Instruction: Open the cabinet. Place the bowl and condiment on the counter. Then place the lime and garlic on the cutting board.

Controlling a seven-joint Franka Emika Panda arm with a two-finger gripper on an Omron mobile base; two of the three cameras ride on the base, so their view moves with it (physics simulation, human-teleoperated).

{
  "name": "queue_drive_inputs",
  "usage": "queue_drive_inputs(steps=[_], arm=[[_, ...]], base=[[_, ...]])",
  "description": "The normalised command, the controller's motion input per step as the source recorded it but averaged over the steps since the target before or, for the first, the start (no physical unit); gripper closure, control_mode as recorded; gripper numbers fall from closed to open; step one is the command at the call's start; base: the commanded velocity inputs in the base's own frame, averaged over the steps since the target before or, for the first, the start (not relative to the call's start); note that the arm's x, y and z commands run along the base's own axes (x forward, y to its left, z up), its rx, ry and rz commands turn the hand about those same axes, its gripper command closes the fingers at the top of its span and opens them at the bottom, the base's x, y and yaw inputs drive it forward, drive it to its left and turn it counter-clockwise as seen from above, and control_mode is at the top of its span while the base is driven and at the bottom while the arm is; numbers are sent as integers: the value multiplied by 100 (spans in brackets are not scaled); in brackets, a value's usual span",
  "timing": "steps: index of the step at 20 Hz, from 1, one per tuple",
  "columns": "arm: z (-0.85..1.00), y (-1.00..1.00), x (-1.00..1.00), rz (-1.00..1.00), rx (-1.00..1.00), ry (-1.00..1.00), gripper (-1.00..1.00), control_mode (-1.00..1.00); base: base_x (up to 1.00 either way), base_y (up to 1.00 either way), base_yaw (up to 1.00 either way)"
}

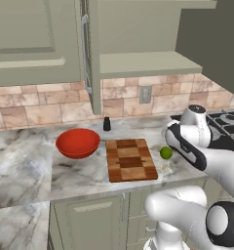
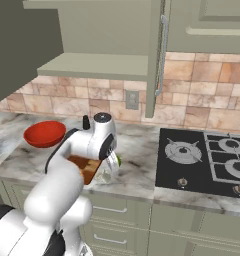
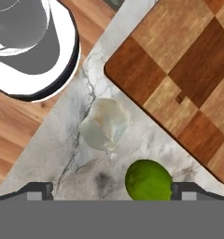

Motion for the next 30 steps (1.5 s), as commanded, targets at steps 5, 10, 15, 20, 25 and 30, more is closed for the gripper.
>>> queue_drive_inputs(steps=[5,10,15,20,25,30], arm=[[-14,0,21,1,0,0,-100,-100],[-21,0,14,1,0,0,-100,-100],[-14,0,15,0,0,0,-100,-100],[-13,-1,24,0,0,0,-100,-100],[-14,-6,25,0,0,0,-100,-100],[-13,-9,22,0,-1,0,-100,-100]], base=[[0,0,0],[0,0,0],[0,0,0],[0,0,0],[0,0,0],[0,0,0]])
